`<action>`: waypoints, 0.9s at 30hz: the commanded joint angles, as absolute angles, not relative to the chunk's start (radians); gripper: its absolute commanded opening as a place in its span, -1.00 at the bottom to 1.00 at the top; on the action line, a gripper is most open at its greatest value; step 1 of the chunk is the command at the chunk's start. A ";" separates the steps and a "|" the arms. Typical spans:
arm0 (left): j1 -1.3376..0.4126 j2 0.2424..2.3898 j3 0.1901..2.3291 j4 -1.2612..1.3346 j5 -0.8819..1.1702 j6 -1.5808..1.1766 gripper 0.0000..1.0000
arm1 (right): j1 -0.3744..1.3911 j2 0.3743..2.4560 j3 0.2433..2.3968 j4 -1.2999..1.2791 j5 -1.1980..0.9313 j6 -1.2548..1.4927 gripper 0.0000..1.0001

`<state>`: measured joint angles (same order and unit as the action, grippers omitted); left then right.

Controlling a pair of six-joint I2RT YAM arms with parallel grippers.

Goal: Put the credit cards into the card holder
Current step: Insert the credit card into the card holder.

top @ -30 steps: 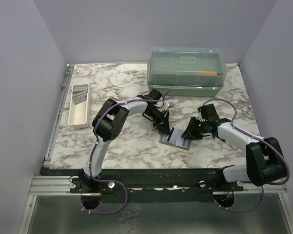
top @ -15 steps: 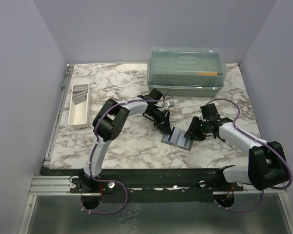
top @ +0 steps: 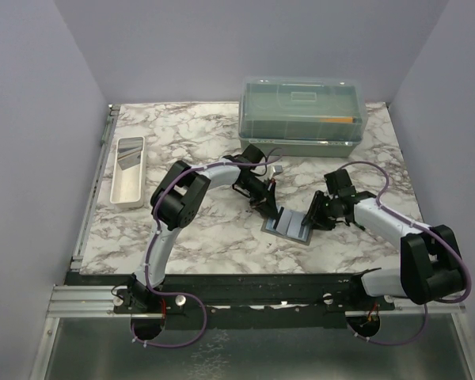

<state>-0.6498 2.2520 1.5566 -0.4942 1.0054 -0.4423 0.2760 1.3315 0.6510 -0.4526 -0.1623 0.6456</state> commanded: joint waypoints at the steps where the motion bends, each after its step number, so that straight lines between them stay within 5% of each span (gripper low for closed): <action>1: -0.641 2.184 1.528 -0.476 1.035 -0.449 -1.00 | 0.271 1.369 0.638 -0.386 -0.177 0.619 -0.22; 9: -0.627 2.140 1.499 -0.474 1.040 -0.453 -1.00 | 0.272 1.421 0.635 -0.357 -0.214 0.604 -0.46; 27: -0.617 2.189 1.484 -0.463 1.053 -0.463 -1.00 | 0.271 1.432 0.639 -0.358 -0.224 0.599 -0.46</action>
<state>-0.6289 2.1799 1.5059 -0.4740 1.0267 -0.4671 0.2729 1.3960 0.6495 -0.3473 -0.2337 0.6262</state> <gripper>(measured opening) 0.017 0.277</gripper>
